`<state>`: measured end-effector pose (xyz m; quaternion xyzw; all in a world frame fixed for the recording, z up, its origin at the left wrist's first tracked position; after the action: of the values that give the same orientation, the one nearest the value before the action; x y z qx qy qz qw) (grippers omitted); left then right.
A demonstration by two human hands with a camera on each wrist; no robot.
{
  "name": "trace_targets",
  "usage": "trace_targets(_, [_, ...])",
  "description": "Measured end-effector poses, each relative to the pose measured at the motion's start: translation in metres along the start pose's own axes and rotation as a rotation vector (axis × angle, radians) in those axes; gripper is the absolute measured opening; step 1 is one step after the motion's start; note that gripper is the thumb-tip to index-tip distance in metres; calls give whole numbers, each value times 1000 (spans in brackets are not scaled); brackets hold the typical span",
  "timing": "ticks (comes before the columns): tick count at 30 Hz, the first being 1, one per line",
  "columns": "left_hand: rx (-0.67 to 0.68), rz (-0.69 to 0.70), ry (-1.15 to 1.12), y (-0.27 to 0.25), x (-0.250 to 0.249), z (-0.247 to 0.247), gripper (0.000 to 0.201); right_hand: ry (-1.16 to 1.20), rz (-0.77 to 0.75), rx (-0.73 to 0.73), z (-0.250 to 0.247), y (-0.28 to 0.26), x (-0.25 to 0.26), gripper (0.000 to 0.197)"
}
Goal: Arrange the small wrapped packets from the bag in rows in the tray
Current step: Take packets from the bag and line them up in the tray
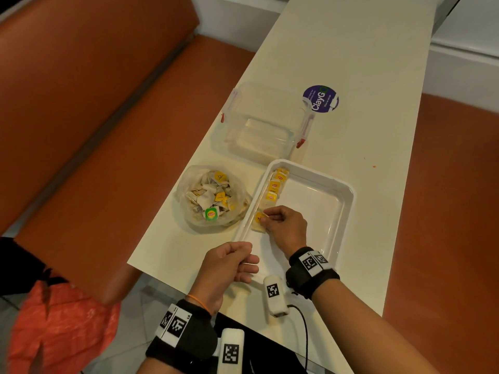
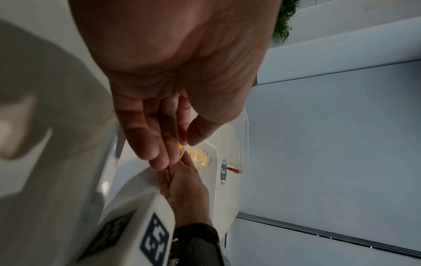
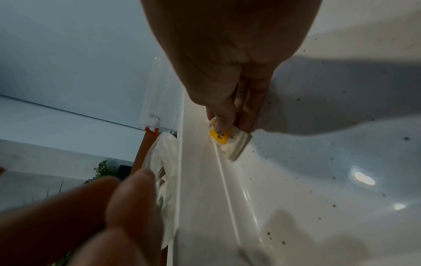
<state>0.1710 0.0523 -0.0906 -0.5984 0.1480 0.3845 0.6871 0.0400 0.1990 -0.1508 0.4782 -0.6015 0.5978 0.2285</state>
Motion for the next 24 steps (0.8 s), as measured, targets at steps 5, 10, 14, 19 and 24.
trace_targets(5, [-16,16,16,0,-3,-3,17,28,2,-56,-1,1,-4,18])
trace_targets(10, [-31,27,27,2,-7,-10,16,-4,-33,-110,-3,-4,-3,23])
trace_targets(14, [-42,33,20,4,-8,-14,16,-123,-97,-146,-4,-8,2,24])
trace_targets(19, [-81,63,55,7,-16,-23,14,-276,-111,-48,6,-2,2,15])
trace_targets(24, [-227,169,258,12,-46,-53,14,-307,-84,0,9,2,5,15])
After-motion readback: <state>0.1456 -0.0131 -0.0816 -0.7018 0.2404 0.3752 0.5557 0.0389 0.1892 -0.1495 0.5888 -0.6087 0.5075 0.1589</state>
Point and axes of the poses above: each hand's wrist, its own y-axis towards the middle knuckle, its own z-axis out of the palm, x = y × z, the point moved 6 cm from there along y, towards the middle knuckle, and after that the axes turned 11 degrees about x, right-handed, at the moved point
